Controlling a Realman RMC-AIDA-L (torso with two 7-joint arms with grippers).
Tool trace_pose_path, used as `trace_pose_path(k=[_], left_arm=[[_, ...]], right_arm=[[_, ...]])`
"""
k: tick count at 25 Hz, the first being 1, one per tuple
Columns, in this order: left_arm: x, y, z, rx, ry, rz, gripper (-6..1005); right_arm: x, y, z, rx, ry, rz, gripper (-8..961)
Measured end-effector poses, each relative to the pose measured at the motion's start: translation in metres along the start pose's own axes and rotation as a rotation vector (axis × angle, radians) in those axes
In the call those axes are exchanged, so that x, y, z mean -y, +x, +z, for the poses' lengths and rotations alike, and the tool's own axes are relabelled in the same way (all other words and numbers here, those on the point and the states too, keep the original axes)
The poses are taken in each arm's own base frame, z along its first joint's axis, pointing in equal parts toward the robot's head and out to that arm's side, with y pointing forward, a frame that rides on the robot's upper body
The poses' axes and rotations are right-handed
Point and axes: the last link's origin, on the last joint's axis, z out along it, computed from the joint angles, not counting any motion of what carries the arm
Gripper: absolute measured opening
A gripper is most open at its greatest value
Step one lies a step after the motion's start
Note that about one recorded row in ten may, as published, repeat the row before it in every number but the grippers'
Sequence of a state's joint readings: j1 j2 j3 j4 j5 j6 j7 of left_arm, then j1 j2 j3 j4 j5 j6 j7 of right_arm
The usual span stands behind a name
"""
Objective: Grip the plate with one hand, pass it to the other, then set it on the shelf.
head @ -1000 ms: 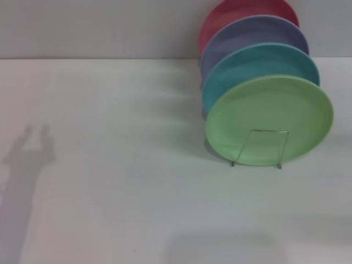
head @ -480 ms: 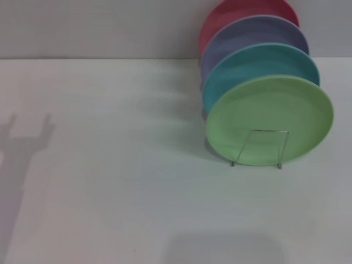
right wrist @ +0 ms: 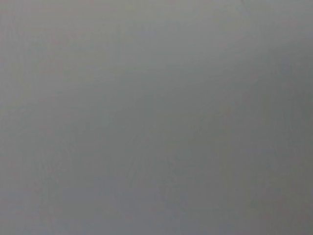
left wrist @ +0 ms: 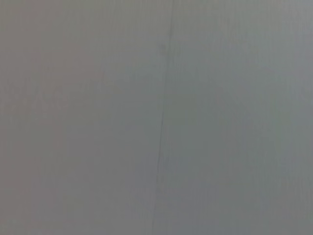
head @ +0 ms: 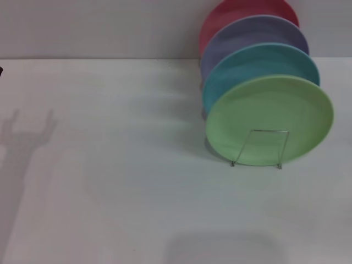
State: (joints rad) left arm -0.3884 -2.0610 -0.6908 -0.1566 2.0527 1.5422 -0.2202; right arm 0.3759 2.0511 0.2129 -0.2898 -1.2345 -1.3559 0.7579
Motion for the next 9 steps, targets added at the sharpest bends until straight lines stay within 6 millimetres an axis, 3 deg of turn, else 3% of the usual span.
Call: trace_pose_path(k=[9], left_arm=[[0.0017, -0.0021, 0.0009, 0.016, 0.002, 0.014, 832]], right_arm=[[-0.0048, -0.0001, 0.0040, 0.025, 0.008, 0.009, 589]])
